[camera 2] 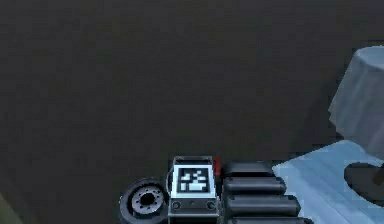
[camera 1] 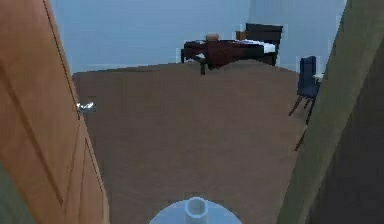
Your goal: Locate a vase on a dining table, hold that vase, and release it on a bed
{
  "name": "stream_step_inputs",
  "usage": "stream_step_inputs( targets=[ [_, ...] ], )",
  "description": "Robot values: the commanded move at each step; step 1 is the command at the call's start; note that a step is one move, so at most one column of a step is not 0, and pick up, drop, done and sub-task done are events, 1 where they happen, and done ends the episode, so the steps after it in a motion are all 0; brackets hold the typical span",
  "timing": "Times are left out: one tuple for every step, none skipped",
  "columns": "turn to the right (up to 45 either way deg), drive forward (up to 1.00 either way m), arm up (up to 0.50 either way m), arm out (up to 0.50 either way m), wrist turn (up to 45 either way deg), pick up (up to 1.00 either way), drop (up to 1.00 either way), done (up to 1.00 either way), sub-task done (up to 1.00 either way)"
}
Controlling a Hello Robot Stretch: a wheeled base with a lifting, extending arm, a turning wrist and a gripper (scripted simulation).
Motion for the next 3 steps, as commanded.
stream_step_inputs(
  targets=[
    [18.0,0.00,0.00,0.00,0.0,0.00,0.00,0.00,0.00],
    [0.0,0.60,0.00,0.00,0.0,0.00,0.00,0.00,0.00],
    [0.0,1.00,0.00,0.00,0.0,0.00,0.00,0.00,0.00]
  ],
)
